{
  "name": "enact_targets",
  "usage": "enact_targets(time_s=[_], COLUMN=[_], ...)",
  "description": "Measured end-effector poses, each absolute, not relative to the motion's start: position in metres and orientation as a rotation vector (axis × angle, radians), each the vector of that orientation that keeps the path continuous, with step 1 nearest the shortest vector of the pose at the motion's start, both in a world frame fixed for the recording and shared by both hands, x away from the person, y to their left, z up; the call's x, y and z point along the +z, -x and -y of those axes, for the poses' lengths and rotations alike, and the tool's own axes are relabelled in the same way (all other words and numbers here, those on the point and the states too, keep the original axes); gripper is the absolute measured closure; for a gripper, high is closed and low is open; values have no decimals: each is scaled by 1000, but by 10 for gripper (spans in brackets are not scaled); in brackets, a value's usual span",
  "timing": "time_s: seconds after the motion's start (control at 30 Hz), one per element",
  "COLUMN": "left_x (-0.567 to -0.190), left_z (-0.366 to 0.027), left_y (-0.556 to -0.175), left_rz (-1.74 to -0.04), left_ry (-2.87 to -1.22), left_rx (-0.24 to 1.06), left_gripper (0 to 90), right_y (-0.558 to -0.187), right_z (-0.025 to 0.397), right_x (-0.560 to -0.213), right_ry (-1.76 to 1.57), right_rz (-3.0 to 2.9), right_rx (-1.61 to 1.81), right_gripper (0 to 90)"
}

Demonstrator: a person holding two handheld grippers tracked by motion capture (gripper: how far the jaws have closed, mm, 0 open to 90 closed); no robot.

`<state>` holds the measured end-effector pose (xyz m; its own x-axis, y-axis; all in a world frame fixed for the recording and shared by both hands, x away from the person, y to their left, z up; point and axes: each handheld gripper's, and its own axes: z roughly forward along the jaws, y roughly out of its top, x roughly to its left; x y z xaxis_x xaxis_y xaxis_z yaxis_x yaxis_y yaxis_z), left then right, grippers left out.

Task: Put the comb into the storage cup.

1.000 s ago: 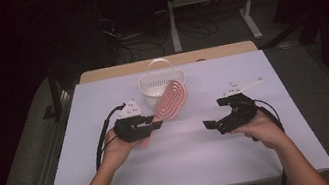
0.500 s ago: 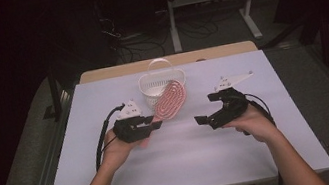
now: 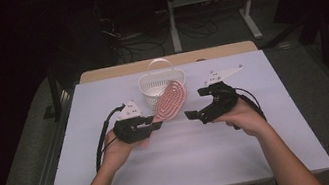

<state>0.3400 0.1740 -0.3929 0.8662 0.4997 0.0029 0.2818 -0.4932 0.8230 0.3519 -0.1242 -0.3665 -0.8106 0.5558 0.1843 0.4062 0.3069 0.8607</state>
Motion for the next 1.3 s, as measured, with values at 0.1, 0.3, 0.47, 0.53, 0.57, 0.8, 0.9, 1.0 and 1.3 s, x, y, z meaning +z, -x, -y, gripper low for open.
enact_targets(time_s=[0.1, 0.3, 0.47, 0.53, 0.57, 0.8, 0.9, 1.0, 1.3], left_x=[-393, -395, -396, -396, -397, -398, -400, -401, -402], left_z=[-174, -169, -164, -162, -161, -157, -158, -159, -157], left_y=[-340, -339, -337, -337, -336, -332, -329, -327, -324], left_rz=[-564, -559, -547, -540, -537, -530, -534, -534, -532], left_ry=[-2114, -2111, -2110, -2113, -2115, -2116, -2119, -2125, -2121], left_rx=[302, 307, 305, 305, 307, 321, 329, 333, 347], left_gripper=[708, 708, 708, 708, 707, 708, 707, 707, 707], right_y=[-353, -354, -354, -354, -355, -356, -359, -360, -363], right_z=[121, 118, 117, 117, 117, 110, 106, 101, 97], right_x=[-365, -366, -365, -365, -365, -366, -367, -369, -372], right_ry=[-889, -900, -927, -932, -933, -930, -930, -933, -961], right_rz=[-2415, -2405, -2382, -2376, -2371, -2371, -2381, -2393, -2401], right_rx=[1539, 1561, 1587, 1596, 1603, 1639, 1643, 1645, 1661], right_gripper=[0, 0, 0, 0, 0, 0, 0, 0, 95])
